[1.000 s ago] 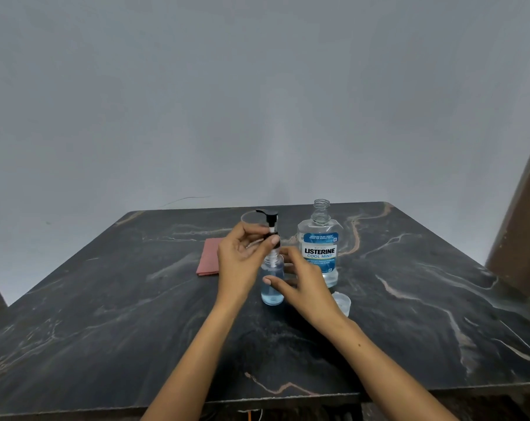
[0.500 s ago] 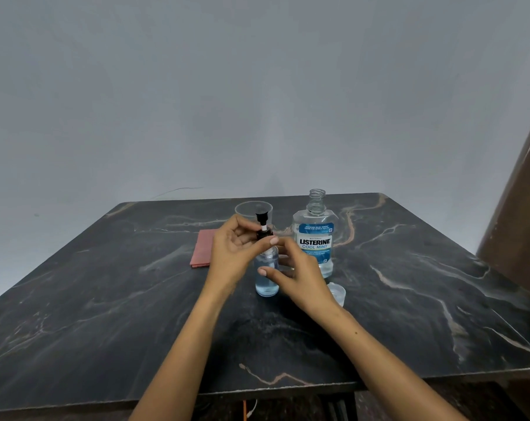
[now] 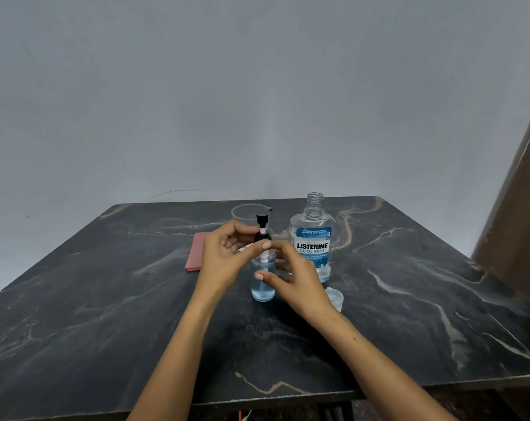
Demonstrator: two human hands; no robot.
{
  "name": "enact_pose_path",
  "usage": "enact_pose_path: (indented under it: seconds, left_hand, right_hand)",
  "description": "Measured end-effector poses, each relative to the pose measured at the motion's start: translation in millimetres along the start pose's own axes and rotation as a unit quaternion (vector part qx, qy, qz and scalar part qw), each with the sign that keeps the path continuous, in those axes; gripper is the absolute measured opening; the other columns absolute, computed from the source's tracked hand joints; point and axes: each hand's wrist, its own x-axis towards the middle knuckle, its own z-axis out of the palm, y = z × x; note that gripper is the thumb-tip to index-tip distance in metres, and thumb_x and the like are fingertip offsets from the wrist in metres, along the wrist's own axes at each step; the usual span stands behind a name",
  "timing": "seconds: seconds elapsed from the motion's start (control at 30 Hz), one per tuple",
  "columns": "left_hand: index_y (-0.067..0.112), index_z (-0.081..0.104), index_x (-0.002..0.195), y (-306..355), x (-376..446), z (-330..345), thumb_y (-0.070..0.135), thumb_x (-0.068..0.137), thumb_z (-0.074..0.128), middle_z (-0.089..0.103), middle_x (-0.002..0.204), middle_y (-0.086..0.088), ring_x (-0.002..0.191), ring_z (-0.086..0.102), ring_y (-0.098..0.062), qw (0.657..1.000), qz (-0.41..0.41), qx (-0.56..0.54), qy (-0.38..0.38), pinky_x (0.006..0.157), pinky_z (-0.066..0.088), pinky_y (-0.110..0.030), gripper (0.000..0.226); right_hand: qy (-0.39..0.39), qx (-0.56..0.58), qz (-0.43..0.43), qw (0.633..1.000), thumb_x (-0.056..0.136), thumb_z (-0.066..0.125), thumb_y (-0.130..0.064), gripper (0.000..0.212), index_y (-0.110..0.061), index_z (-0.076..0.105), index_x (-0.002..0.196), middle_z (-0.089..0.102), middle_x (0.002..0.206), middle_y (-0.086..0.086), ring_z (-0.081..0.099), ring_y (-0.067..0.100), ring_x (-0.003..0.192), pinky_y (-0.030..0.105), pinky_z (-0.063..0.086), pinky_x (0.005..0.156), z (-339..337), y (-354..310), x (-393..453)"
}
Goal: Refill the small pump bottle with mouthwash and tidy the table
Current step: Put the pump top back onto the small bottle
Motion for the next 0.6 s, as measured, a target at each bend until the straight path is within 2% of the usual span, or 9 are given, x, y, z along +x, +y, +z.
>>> enact_pose_path:
  seconds: [0.07,0.17,0.23,0.3,0.4,0.5,0.6]
  left_hand:
    - [0.02,0.071,0.082,2,-1,-3,0.021,0.064,0.081,0.074,0.084,-0.001,0.085,0.071,-0.018,1.0,0.006,0.001,-0.014,0.074,0.054,-0.021,0.021]
    - [0.018,0.068,0.079,2,-1,6,0.029,0.06,0.086,0.071,0.08,0.0,0.08,0.069,-0.018,0.996,0.018,0.077,0.037,0.072,0.056,-0.027,0.029]
    - [0.016,0.062,0.077,1,-1,15,0.032,0.056,0.088,0.066,0.075,0.005,0.072,0.064,-0.014,0.984,0.036,0.156,0.077,0.065,0.054,-0.027,0.037]
    - [0.014,0.059,0.075,1,1,19,0.028,0.057,0.088,0.063,0.073,0.005,0.069,0.06,-0.011,0.978,0.044,0.179,0.094,0.063,0.052,-0.028,0.037]
    - [0.017,0.064,0.075,2,0,12,0.025,0.059,0.088,0.068,0.075,0.003,0.074,0.065,-0.012,0.989,0.026,0.132,0.06,0.07,0.054,-0.027,0.03]
    - [0.018,0.069,0.079,5,-3,6,0.027,0.06,0.084,0.072,0.08,-0.002,0.083,0.069,-0.019,0.996,0.009,0.079,0.03,0.078,0.055,-0.034,0.026]
    - [0.016,0.068,0.081,5,-4,10,0.026,0.063,0.085,0.07,0.081,0.002,0.082,0.068,-0.013,0.986,0.04,0.156,0.048,0.077,0.055,-0.028,0.027]
  right_hand:
    - [0.0,0.002,-0.002,1.0,0.078,0.075,-0.027,0.045,-0.034,0.049,0.114,0.06,0.1,-0.026,0.056,-0.02,0.095,0.005,0.048,0.077,0,0,0]
    - [0.001,-0.014,-0.009,1.0,0.078,0.074,-0.028,0.044,-0.033,0.048,0.113,0.058,0.096,-0.027,0.056,-0.018,0.093,0.002,0.047,0.076,1,0,0]
    - [0.003,-0.018,-0.01,1.0,0.079,0.074,-0.028,0.043,-0.029,0.049,0.114,0.061,0.097,-0.021,0.059,-0.007,0.094,0.008,0.05,0.079,1,0,0]
    - [0.0,-0.018,-0.012,1.0,0.079,0.074,-0.027,0.046,-0.025,0.048,0.118,0.063,0.102,-0.014,0.06,-0.002,0.098,0.015,0.053,0.084,1,1,0]
    - [-0.004,-0.019,-0.014,1.0,0.08,0.073,-0.027,0.046,-0.026,0.048,0.118,0.061,0.1,-0.018,0.058,-0.012,0.094,0.011,0.051,0.082,0,1,0]
    - [-0.003,-0.012,-0.011,1.0,0.079,0.074,-0.026,0.045,-0.027,0.049,0.117,0.058,0.096,-0.025,0.054,-0.022,0.092,0.005,0.049,0.077,1,0,-1]
    - [0.0,-0.016,-0.008,1.0,0.079,0.074,-0.026,0.044,-0.027,0.049,0.116,0.059,0.096,-0.023,0.057,-0.017,0.091,0.006,0.049,0.076,1,0,-1]
